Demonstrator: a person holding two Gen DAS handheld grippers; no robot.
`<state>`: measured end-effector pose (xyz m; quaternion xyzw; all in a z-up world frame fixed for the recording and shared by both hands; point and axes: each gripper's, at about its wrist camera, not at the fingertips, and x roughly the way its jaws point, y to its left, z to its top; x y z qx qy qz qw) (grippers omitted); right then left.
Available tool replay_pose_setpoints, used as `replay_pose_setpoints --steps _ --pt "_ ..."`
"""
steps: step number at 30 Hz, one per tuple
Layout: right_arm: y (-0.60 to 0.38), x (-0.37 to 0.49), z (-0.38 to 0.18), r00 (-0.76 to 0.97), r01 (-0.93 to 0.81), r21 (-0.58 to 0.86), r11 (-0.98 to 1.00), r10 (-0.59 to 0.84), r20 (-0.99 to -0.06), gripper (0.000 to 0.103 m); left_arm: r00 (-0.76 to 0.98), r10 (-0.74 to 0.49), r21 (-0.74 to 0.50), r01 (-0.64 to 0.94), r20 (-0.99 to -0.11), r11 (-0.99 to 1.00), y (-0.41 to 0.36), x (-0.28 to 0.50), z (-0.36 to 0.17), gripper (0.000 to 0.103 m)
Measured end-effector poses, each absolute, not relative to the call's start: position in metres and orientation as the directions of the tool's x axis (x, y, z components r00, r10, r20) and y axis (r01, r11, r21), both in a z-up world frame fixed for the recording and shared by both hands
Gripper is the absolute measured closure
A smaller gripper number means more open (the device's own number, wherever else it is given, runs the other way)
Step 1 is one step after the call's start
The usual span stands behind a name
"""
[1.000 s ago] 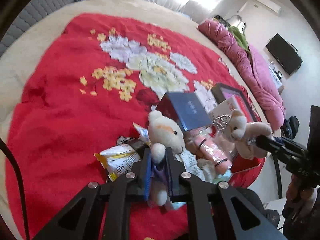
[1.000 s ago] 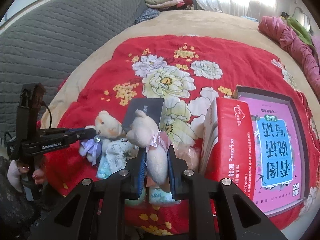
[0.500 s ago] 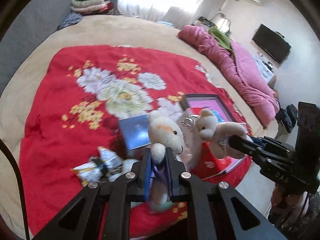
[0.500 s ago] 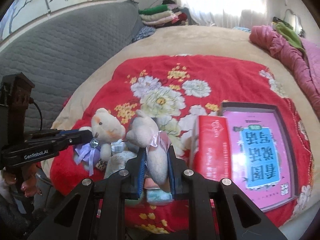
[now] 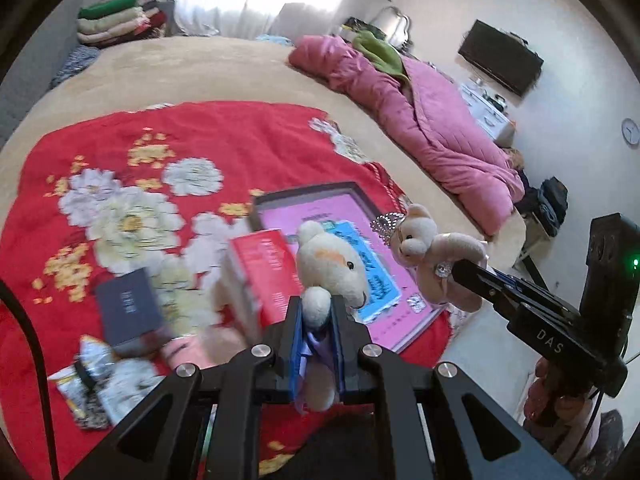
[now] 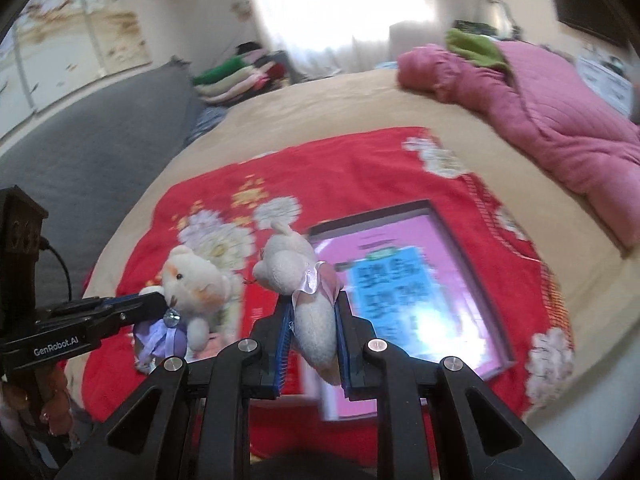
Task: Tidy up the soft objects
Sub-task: 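Carry both held bears over to the pink book in the tray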
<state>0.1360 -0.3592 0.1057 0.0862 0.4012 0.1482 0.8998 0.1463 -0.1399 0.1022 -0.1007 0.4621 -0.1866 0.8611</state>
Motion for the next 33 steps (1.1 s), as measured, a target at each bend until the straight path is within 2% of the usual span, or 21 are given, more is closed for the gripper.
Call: replay_pose_setpoints --steps 12,24,33 --pt "-0.422 0.150 0.074 0.617 -0.075 0.300 0.951 0.281 -0.735 0.083 0.423 -0.369 -0.269 0.279 -0.828 0.922 -0.238 0.187 0.067 0.090" --pt "-0.443 0.169 0.011 0.509 0.013 0.403 0.915 0.341 -0.790 0.083 0.318 -0.314 -0.229 0.277 -0.894 0.933 -0.272 0.200 0.008 0.090" --pt "-0.454 0.177 -0.030 0.452 0.089 0.356 0.930 0.280 -0.847 0.083 0.272 -0.307 -0.233 0.273 -0.912 0.933 -0.284 0.199 -0.016 0.090"
